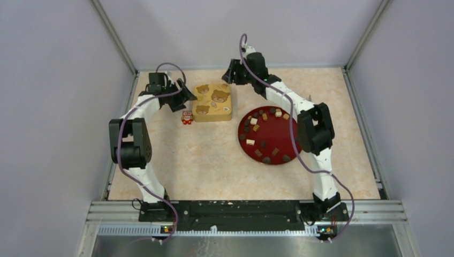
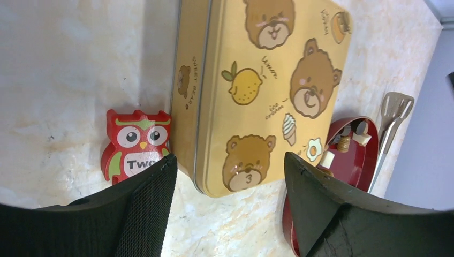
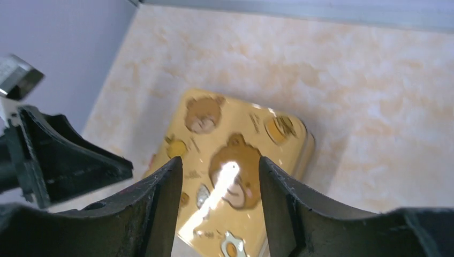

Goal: Pack the chocolate

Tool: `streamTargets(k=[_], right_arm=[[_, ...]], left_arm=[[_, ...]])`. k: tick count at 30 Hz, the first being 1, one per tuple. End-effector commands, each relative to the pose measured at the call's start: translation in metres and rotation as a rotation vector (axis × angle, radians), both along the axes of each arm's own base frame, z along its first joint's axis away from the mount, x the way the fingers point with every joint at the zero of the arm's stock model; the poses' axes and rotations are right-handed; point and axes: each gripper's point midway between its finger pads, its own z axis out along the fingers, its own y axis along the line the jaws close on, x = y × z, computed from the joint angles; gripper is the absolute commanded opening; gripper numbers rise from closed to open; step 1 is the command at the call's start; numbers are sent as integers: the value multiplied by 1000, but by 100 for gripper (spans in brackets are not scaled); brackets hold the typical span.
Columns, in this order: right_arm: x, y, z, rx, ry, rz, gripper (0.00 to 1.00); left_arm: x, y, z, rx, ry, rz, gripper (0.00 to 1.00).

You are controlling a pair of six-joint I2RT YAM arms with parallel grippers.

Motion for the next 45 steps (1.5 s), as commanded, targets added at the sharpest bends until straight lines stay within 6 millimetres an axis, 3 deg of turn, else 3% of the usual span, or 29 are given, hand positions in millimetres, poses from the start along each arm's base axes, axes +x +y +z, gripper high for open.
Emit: streamTargets(k=[1, 6, 10, 13, 16, 18, 20, 21, 29, 31, 33, 37, 43, 45], right_arm=[[20, 25, 25, 64, -70, 53, 53], [36, 55, 4, 162, -24, 111, 53], [46, 66, -36, 187, 43, 109, 53], [47, 66, -66, 182, 106, 100, 53], [41, 62, -79, 160, 137, 101, 53], [39, 58, -68, 155, 116, 101, 53], [40, 54, -50, 161, 88, 100, 53], [42, 52, -40, 167, 71, 100, 53], [40, 41, 58, 220, -95, 98, 54], [36, 39, 79, 245, -137, 102, 54], [31, 37, 82, 251, -144, 105, 54], [37, 37, 65, 239, -127, 90, 54], [56, 55, -8, 221, 8, 104, 54], [58, 56, -35, 204, 58, 97, 54]], left_arm=[[6, 9, 56, 52, -131, 15, 78], [2, -16, 77, -83, -188, -51, 78], [2, -38, 74, -171, -210, -106, 78], [3, -37, 35, -170, -140, -93, 78], [-6, -33, -19, -147, -20, -60, 77], [-11, -35, -38, -170, 29, -59, 76], [-9, -38, -31, -186, 11, -63, 76], [-8, -48, -24, -180, -5, -85, 76], [22, -45, 66, -142, -209, -81, 77], [31, -42, 76, -134, -238, -70, 77], [42, -42, 75, -130, -244, -64, 78], [67, -44, 58, -156, -233, -51, 77], [98, -45, 5, -179, -181, -18, 77], [96, -46, -19, -179, -130, -20, 77]])
